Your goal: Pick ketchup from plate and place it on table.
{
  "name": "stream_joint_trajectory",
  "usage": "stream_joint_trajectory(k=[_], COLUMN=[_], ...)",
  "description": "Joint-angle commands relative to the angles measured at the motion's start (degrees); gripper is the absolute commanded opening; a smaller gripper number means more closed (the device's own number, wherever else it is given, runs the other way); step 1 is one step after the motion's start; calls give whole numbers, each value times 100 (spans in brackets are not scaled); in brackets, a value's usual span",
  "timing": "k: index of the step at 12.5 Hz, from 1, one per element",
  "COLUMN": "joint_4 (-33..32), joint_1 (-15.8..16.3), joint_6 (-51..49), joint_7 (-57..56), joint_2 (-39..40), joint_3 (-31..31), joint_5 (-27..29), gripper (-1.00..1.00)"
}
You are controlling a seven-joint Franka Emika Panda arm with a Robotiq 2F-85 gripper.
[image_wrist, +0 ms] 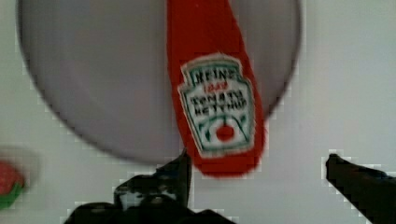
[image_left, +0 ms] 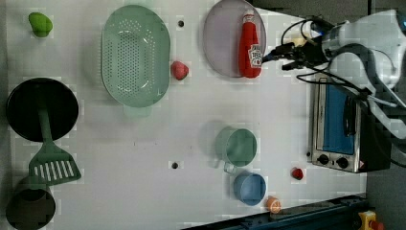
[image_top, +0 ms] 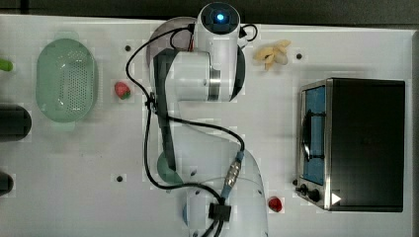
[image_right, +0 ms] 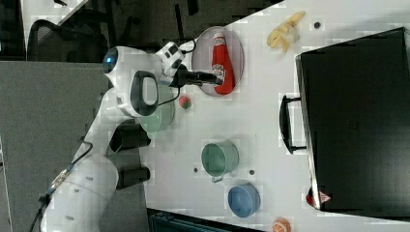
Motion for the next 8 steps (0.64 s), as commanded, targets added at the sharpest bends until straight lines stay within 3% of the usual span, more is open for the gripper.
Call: stream_joint_trajectory(k=[1,8], joint_4=[211,376], joint_1=[66,153], joint_6=[476,1646], joint_7=[-539,-540], joint_2=[298,1007], joint_3=[80,44], joint_5=[-37,-257], gripper=[100,100])
